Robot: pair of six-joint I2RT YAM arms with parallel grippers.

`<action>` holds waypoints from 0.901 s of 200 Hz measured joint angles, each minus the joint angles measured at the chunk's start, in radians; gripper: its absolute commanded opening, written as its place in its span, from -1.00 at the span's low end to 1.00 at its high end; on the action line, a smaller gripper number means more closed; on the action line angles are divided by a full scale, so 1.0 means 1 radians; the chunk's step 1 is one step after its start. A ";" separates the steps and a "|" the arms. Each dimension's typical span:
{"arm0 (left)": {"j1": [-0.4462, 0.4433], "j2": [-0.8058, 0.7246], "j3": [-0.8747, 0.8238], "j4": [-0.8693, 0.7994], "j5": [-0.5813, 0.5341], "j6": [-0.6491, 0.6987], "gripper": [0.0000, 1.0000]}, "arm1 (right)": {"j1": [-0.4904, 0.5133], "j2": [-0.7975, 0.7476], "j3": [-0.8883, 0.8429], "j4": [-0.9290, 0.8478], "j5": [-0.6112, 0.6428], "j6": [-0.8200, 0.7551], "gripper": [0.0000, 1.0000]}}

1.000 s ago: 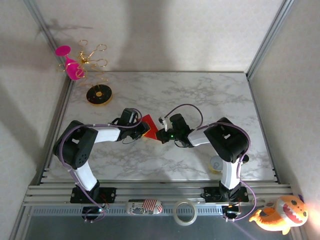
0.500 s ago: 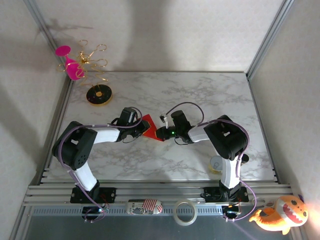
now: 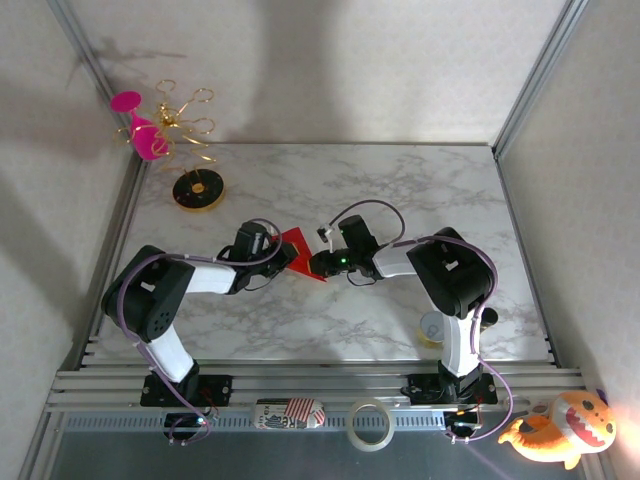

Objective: Fold a paper plane with a square sheet of paper (pick it up from the middle)
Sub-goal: Fourth fold the wing at the center of the table.

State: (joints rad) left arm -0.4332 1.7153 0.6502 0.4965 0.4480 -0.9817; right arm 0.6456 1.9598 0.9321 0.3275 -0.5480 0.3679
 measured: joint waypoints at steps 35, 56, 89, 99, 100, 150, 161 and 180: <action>0.001 0.000 0.000 0.045 0.013 -0.010 -0.74 | 0.000 0.000 0.006 -0.009 -0.016 0.006 -0.59; 0.001 0.000 0.000 0.058 0.022 -0.013 -0.74 | -0.001 0.000 0.011 -0.018 -0.022 0.008 -0.61; 0.003 0.003 0.000 0.073 0.037 -0.014 -0.74 | -0.005 0.008 0.026 -0.037 -0.029 0.013 -0.67; 0.003 0.006 0.000 0.079 0.043 -0.017 -0.74 | -0.007 0.010 0.030 -0.044 -0.032 0.014 -0.68; 0.003 0.006 0.000 0.080 0.043 -0.017 -0.74 | -0.008 0.011 0.031 -0.045 -0.033 0.014 -0.68; 0.003 0.023 0.000 0.095 0.064 -0.017 -0.74 | -0.018 0.031 0.066 -0.093 -0.060 0.018 -0.76; 0.003 0.023 0.000 0.098 0.065 -0.017 -0.75 | -0.020 0.035 0.072 -0.103 -0.067 0.020 -0.77; 0.003 0.025 0.000 0.106 0.065 -0.017 -0.76 | -0.024 0.040 0.077 -0.109 -0.076 0.022 -0.78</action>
State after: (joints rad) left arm -0.4305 1.7405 0.6502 0.6029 0.5133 -0.9989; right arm 0.6220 1.9995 1.0092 0.2188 -0.6239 0.3901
